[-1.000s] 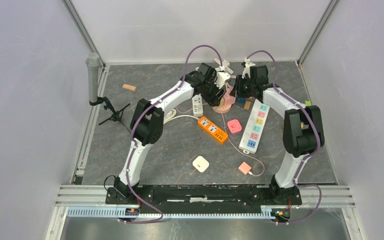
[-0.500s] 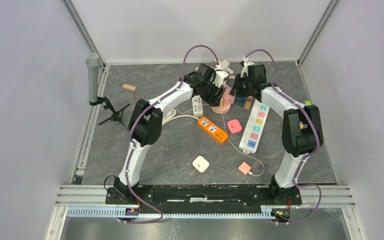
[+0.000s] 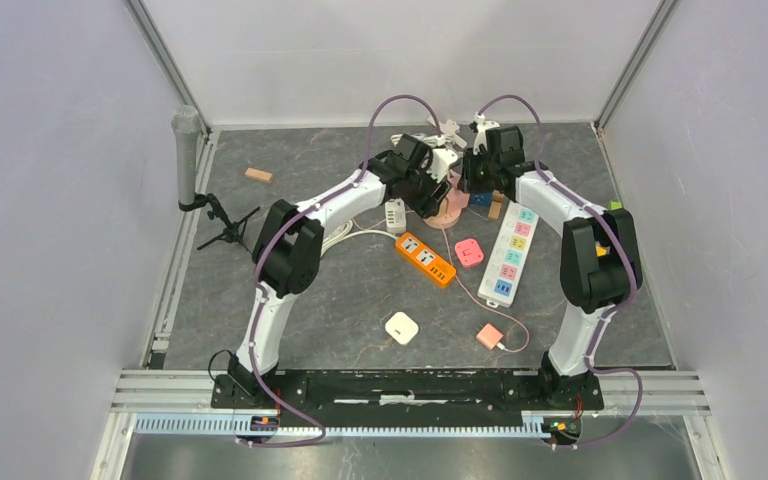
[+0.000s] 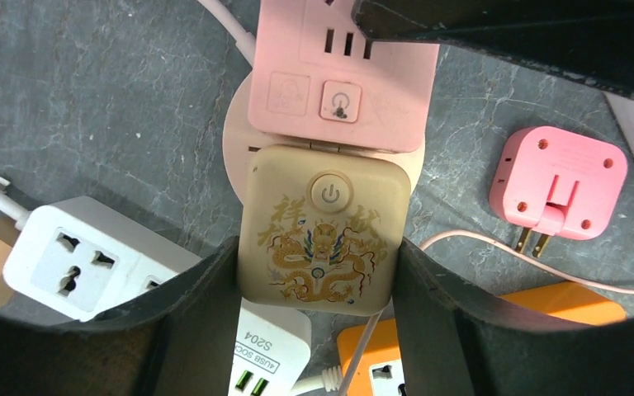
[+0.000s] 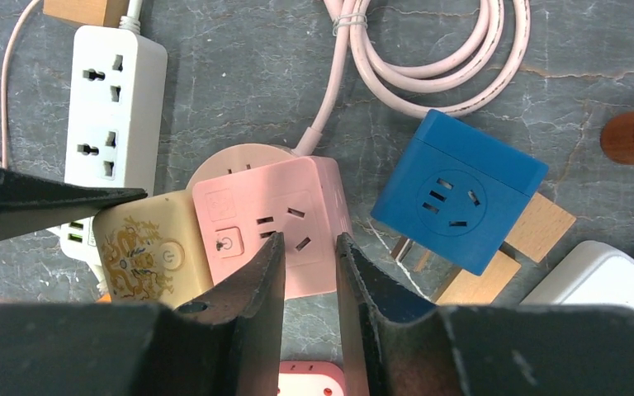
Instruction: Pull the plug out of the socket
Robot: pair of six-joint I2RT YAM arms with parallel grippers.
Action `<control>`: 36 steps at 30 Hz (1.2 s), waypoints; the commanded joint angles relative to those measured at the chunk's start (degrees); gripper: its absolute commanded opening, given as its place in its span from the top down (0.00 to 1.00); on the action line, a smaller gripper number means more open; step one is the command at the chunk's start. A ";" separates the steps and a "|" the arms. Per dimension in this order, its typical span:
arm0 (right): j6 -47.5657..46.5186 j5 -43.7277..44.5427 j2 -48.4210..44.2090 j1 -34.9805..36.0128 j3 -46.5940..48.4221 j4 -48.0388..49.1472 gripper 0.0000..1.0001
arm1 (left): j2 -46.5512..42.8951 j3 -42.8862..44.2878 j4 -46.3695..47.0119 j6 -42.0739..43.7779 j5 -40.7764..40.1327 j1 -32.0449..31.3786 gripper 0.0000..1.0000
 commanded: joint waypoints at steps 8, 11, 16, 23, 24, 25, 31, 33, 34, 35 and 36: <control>-2.18 0.74 5.18 1.14 -4.54 -11.85 0.69 | -4.57 -0.19 5.66 -9.83 12.14 2.42 0.98; -3.80 1.88 3.49 1.14 -6.25 -9.62 0.68 | -5.34 -0.20 4.94 -6.12 8.41 1.72 0.98; -4.61 2.32 4.31 1.14 -5.68 -10.36 0.67 | -5.69 -0.20 3.97 -2.37 5.48 1.62 0.98; -3.99 -0.31 4.71 1.14 -5.00 -9.49 0.67 | -4.65 -3.48 9.78 -16.11 12.11 5.74 0.98; -4.04 -0.31 4.75 1.15 -4.82 -9.54 0.67 | -5.01 -4.01 9.84 -15.25 11.32 5.35 0.98; -4.12 -0.37 4.73 1.14 -4.71 -9.49 0.67 | -5.48 -4.34 9.72 -13.58 10.35 4.92 0.98; -4.16 -1.02 5.19 1.14 -4.60 -8.97 0.67 | -6.98 -4.77 6.18 -0.50 4.49 1.27 0.98; -4.13 -1.07 5.35 1.14 -4.40 -8.97 0.67 | -6.87 -5.00 5.93 -0.58 4.40 1.29 0.98; -4.17 -1.08 5.46 1.15 -4.32 -8.98 0.67 | -6.71 -5.26 6.30 -2.48 4.91 1.78 0.98; -4.26 -1.02 5.50 1.15 -4.26 -9.01 0.67 | -6.49 -5.37 7.12 -5.72 7.64 2.80 0.98; -4.29 -1.02 5.71 1.12 -4.10 -9.10 0.67 | -6.19 -5.89 8.99 -11.92 12.53 5.04 0.98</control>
